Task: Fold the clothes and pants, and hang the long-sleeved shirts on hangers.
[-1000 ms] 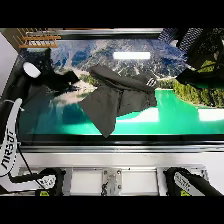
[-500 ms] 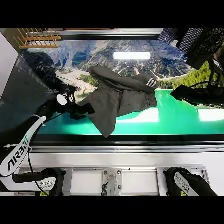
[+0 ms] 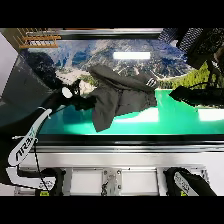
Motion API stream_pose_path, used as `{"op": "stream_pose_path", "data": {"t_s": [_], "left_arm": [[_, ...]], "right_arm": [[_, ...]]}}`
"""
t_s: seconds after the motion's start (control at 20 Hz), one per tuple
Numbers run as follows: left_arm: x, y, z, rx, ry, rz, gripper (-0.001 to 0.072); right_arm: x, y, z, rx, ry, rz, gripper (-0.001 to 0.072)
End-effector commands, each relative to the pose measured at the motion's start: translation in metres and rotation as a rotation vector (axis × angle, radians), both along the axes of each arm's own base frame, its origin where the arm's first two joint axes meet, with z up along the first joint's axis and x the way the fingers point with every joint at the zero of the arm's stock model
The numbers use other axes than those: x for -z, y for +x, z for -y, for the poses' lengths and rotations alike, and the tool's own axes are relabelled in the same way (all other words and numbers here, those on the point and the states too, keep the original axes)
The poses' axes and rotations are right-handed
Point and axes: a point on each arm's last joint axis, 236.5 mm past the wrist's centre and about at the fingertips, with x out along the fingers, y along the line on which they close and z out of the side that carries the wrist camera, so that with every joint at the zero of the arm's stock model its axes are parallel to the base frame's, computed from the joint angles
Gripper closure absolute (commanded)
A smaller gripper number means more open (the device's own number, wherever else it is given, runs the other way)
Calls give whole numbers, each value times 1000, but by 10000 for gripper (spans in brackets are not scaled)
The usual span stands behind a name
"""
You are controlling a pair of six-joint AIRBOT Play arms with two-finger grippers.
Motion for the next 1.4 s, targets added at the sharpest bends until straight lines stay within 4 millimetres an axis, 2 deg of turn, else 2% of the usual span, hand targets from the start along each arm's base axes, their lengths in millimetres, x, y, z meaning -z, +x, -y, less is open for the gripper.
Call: {"op": "stream_pose_path", "data": {"t_s": [0.0,0.05,0.15,0.2,0.25,0.3,0.4,0.5,0.65,0.75,0.9,1.05,1.15,1.25,1.3,1.35], "left_arm": [[-68,58,-48,-66,-1,199,703],[-88,74,-68,-107,-2,246,704],[-111,90,-100,-157,5,286,696],[-115,91,-114,-167,23,287,473],[-115,89,-129,-182,44,271,140],[-111,82,-143,-205,56,225,125],[-90,55,-164,-234,88,115,125],[-63,19,-166,-254,87,31,124],[-18,-37,-143,-287,47,-69,125],[6,-52,-128,-356,11,-85,125],[26,-50,-103,-448,-69,-88,125],[41,-49,-76,-444,-107,-135,125],[47,-45,-65,-418,-102,-145,125],[45,-31,-61,-410,-104,-124,126],[42,-23,-60,-416,-109,-115,223],[38,-15,-60,-415,-111,-99,358]], "right_arm": [[0,0,0,0,1,1,141],[0,0,0,0,0,1,141],[0,0,0,0,1,0,141],[0,0,0,0,0,0,141],[0,0,0,0,1,0,141],[0,0,0,0,0,0,141],[0,0,0,0,0,0,141],[0,0,0,0,1,0,141],[1,1,1,4,1,2,141],[4,1,1,8,1,1,141],[5,0,-1,7,10,-3,141],[6,0,-1,7,11,-5,141],[6,0,-1,7,11,-5,141],[6,0,-1,7,10,-5,141],[6,0,-1,7,10,-5,141],[6,0,0,8,10,-6,141]]}}
